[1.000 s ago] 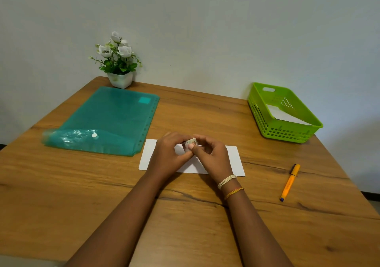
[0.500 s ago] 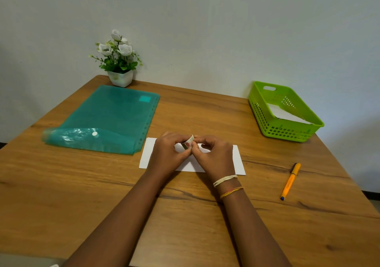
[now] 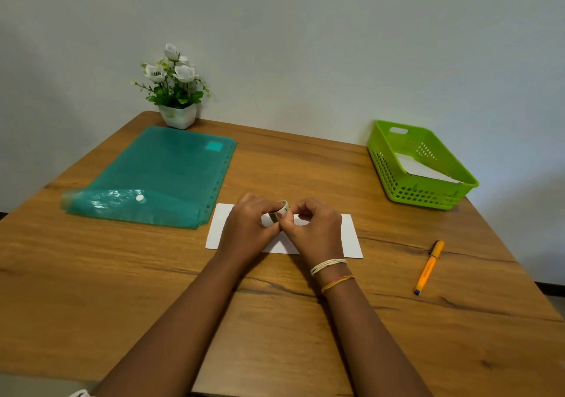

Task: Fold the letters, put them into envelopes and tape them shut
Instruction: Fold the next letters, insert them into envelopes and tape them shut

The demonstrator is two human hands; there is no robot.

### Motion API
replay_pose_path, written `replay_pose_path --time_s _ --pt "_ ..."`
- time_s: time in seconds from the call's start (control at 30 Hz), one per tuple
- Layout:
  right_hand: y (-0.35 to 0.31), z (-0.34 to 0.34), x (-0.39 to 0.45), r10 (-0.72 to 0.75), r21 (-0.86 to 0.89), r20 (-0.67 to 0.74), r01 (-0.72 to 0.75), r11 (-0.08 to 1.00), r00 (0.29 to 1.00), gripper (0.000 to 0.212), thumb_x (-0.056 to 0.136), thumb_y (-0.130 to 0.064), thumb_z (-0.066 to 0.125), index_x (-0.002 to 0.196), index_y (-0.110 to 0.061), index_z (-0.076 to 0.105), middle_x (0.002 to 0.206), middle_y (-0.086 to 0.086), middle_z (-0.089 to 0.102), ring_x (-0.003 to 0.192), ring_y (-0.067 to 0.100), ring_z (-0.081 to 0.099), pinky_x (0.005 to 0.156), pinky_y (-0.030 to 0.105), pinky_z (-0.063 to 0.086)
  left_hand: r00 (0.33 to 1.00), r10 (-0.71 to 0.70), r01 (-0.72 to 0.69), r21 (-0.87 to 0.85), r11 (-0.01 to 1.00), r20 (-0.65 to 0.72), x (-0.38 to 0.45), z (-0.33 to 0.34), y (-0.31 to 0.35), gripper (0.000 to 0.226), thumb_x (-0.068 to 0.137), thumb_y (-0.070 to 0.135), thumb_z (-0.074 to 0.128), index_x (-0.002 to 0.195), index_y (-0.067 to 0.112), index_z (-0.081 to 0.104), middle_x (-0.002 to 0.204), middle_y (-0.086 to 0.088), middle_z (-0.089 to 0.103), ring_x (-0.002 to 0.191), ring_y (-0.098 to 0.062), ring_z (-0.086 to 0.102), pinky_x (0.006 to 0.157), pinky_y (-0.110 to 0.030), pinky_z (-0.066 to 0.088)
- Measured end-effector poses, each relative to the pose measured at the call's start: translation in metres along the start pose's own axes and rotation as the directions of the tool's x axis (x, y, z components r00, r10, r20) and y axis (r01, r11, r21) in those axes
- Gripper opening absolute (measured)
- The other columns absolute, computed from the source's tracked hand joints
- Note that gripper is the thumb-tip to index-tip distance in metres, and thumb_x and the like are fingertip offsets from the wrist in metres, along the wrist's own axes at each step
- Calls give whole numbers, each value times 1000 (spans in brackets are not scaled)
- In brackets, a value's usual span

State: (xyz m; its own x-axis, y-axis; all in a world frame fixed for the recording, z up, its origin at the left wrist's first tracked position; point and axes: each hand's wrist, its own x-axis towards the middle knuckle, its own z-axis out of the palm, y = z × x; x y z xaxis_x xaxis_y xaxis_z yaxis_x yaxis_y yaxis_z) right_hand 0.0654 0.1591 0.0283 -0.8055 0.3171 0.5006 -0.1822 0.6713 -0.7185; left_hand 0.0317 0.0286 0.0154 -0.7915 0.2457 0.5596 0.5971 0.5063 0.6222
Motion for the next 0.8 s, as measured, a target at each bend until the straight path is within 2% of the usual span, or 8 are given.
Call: replay_pose_path --time_s 0.1,0.23,0.37,0.43,0.53,0.6,0.7,0.8 --pt "2 0 1 48 38 -11 -47 998 999 8 70 -14 73 66 -15 66 68 -7 65 66 7 61 63 24 53 1000 9 -9 4 1000 11 0 0 0 33 74 16 80 106 15 74 95 3 71 94 -11 54 74 -27 46" --pt "6 -3 5 226 190 32 -228 955 974 10 63 -15 75 61 -18 65 61 -10 65 58 0 60 58 15 49 1000 1 0 -19 1000 19 1 0 -1 32 75 21 80 106 17 74 97 5 70 94 -6 53 75 -15 40" --pt "9 -8 8 298 278 53 -300 912 953 8 66 -13 75 63 -17 68 61 -8 68 57 -3 61 59 14 49 1000 -3 4 -34 999 26 2 1 -2 33 74 24 81 106 19 73 98 5 71 94 -7 57 77 -19 44" --pt "9 -9 9 296 312 90 -309 899 951 4 71 -16 75 71 -15 71 68 -7 70 61 -2 61 61 14 49 1000 -17 17 -28 999 21 2 1 -2 34 75 26 81 107 19 73 100 5 70 95 -7 57 78 -18 43" --pt "8 -10 9 287 352 150 -323 879 946 13 72 -17 79 83 -15 73 76 -6 72 68 -2 65 63 12 51 1000 -19 19 -33 999 11 2 1 -3 32 76 24 80 107 18 73 101 3 71 96 -9 57 79 -25 47" --pt "10 -8 9 274 319 163 -313 894 948 12 72 -17 80 82 -20 75 76 -7 73 72 1 68 66 15 54 1000 -11 12 -26 1000 7 2 1 -2 32 76 24 80 107 17 73 100 3 71 95 -9 57 79 -27 48" --pt "14 -10 11 305 280 144 -334 900 941 8 75 -14 77 76 -22 75 74 -8 73 73 4 69 71 22 56 1000 -14 14 -20 1000 10 2 1 -2 34 75 23 81 107 17 72 100 3 70 96 -9 57 79 -21 44" --pt "18 -14 16 413 405 200 -459 791 888 10 77 -4 74 72 -13 74 75 8 73 75 19 70 76 34 57 1000 -16 16 -22 1000 15 2 2 -2 32 76 19 80 108 16 72 102 1 70 96 -10 57 80 -18 42"
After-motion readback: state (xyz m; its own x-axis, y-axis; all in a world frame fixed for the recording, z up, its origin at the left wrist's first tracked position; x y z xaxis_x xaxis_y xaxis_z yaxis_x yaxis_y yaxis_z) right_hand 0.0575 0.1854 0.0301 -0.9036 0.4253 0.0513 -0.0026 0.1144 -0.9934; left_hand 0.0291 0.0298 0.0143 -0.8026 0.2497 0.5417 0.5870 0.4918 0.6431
